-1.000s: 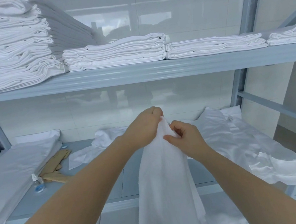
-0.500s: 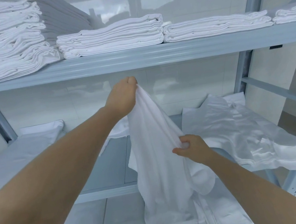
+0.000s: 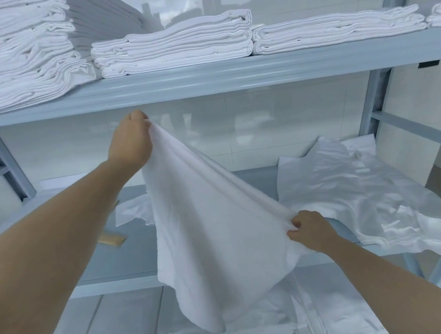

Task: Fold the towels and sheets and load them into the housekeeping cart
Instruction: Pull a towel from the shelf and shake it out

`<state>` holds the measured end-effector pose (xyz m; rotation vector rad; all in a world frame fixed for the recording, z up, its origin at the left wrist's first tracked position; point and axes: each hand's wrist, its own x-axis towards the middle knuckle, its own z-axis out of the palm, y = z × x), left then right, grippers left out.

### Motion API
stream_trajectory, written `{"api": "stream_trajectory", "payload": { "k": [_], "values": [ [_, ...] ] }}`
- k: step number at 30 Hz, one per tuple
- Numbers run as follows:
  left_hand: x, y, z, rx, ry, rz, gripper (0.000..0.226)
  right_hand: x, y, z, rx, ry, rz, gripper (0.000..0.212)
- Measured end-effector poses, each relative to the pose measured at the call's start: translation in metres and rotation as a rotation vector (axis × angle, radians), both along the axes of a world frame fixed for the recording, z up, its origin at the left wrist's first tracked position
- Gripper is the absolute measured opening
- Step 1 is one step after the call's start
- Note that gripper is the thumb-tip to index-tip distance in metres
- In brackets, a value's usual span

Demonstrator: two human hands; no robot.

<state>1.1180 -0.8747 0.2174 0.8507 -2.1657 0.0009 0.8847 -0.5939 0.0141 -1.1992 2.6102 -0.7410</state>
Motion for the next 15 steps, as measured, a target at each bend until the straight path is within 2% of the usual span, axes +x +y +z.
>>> {"api": "stream_trajectory", "payload": {
  "k": [4,8,11,15],
  "values": [
    [0.039,-0.023,-0.015,0.102,0.074,0.102,0.021,-0.02,0.004,0.006,-0.092,-0.057,-0.083,0.02],
    [0.07,-0.039,-0.036,0.192,0.073,0.17,0.024,-0.032,0.004,0.023,-0.315,-0.153,-0.097,0.019],
    [0.089,-0.045,-0.053,0.228,0.06,0.205,0.023,-0.033,-0.003,0.035,-0.458,-0.248,-0.111,0.01],
    [0.116,-0.049,-0.073,0.284,0.083,0.268,0.02,-0.037,-0.009,0.047,-0.581,-0.379,-0.084,0.019]
  ]
}}
